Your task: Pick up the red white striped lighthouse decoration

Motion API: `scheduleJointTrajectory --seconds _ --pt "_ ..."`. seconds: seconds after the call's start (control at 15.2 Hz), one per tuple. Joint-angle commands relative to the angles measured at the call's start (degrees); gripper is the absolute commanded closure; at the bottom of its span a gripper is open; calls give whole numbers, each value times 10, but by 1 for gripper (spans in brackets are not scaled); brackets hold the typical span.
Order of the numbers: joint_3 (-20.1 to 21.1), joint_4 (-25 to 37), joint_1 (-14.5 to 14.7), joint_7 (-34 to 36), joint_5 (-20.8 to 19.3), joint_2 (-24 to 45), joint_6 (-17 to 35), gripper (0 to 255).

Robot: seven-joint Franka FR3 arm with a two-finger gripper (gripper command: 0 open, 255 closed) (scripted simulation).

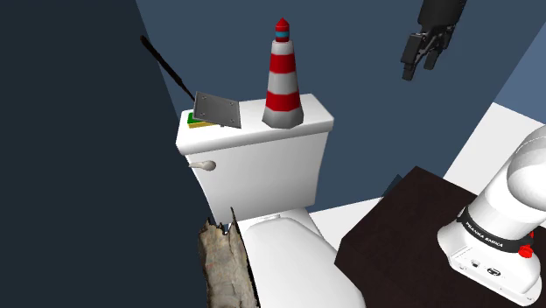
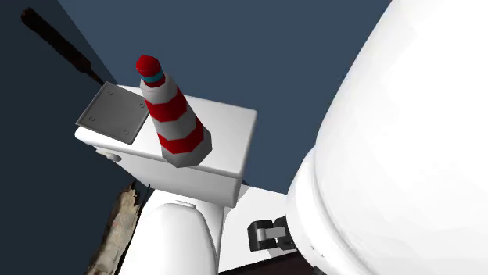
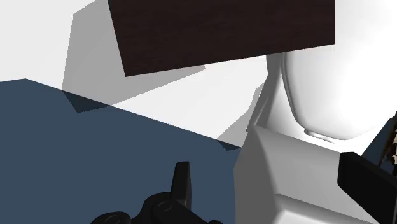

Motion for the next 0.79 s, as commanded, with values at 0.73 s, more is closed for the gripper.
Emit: scheduleJointTrajectory --seconds 0.73 --pt "57 203 10 100 61 209 23 0"
